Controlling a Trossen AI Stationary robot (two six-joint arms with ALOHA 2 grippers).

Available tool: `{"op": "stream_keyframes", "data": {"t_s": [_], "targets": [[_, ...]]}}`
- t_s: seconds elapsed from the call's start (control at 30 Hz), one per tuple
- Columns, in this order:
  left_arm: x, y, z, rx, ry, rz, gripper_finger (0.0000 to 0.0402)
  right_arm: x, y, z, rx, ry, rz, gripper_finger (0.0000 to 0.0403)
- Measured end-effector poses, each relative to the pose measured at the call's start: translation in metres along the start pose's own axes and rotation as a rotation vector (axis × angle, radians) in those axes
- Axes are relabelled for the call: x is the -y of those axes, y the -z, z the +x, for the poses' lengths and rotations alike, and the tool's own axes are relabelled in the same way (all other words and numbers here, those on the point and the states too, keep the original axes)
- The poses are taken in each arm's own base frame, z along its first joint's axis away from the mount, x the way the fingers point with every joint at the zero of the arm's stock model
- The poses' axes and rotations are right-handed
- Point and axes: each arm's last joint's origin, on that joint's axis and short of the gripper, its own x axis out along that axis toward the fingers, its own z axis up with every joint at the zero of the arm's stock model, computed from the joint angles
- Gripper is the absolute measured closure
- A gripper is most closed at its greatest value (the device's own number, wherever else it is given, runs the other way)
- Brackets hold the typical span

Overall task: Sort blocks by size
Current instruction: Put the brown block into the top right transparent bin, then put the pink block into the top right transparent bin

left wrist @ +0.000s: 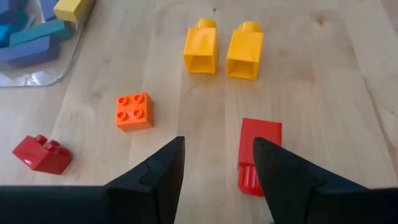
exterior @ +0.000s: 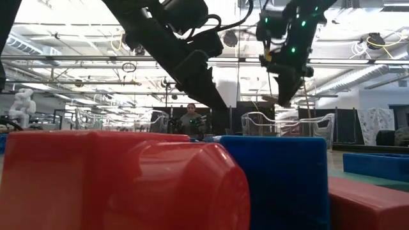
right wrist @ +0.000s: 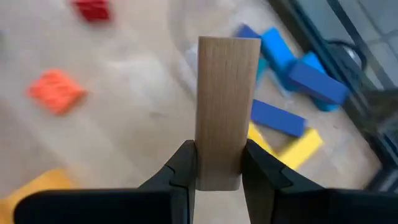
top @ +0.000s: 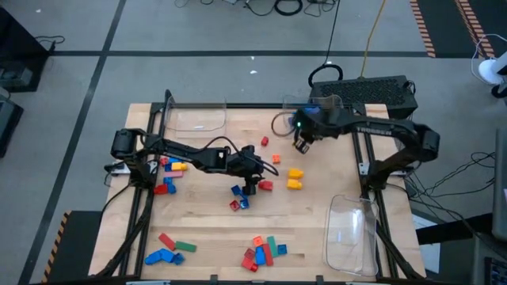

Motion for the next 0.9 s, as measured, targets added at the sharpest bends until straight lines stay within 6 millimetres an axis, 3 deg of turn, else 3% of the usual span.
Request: {"op": "stream_keyframes", "data": {"t_s": [0.2,0.43,0.67,0.9], "targets": [[0.005,0.000,0.000,0.002,0.012,0.011,0.0210,0.034,-0.010,0.021,-0.041,0.055,0.128,0.0305],[0.006,0.000,0.000,-0.002,0.015,0.041,0.0210,0.053,-0.019,0.023,0.036,0.068,0.217,0.0261],[0.013,0.000,-0.001,-0.002,0.035,0.150,0.0210,0.050,-0.019,0.023,0.037,0.040,0.174,0.0213],[0.033,-0.001,-0.003,0.025,0.124,0.266,0.0210,0.020,-0.005,0.004,-0.027,-0.141,0.077,0.0193]]}}
